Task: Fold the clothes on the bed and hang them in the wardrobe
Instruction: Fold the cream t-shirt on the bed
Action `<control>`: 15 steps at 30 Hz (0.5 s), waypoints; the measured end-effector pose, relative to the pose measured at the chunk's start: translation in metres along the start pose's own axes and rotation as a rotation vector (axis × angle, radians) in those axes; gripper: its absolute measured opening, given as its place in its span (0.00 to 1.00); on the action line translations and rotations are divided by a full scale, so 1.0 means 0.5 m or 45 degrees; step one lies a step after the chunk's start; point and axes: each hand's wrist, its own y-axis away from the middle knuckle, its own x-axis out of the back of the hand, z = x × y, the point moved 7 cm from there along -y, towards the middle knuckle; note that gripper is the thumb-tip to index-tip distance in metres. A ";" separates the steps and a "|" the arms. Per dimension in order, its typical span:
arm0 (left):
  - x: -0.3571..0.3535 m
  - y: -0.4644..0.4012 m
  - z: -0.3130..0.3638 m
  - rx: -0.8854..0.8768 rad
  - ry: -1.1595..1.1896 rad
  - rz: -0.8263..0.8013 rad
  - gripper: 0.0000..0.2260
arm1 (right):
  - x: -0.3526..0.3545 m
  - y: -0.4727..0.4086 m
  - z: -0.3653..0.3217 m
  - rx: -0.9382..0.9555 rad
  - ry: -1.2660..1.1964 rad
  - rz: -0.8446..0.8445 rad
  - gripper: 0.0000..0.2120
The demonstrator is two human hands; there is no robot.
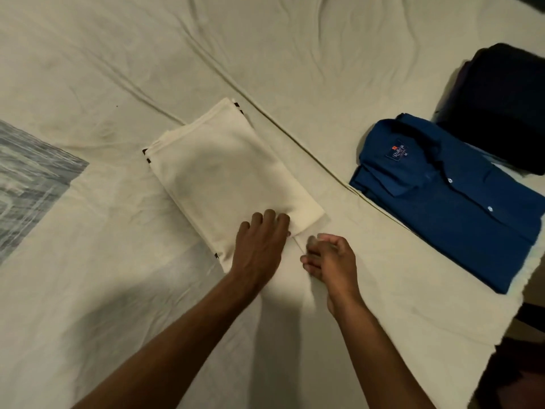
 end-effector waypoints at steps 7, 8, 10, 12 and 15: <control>0.125 -0.043 0.015 0.082 0.215 -0.088 0.13 | -0.026 0.059 0.047 -0.325 -0.170 -0.351 0.10; 0.159 -0.045 0.023 0.090 0.282 -0.068 0.13 | -0.033 0.061 0.049 -0.351 -0.225 -0.370 0.11; 0.241 -0.048 0.054 0.068 0.420 -0.012 0.13 | -0.043 0.065 0.043 -0.408 -0.443 -0.378 0.14; 0.327 -0.044 0.089 0.069 0.636 -0.010 0.07 | -0.050 0.066 0.025 -0.427 -0.614 -0.394 0.20; 0.438 -0.028 0.146 0.056 1.047 -0.135 0.04 | -0.062 0.092 -0.018 -0.360 -0.757 -0.550 0.24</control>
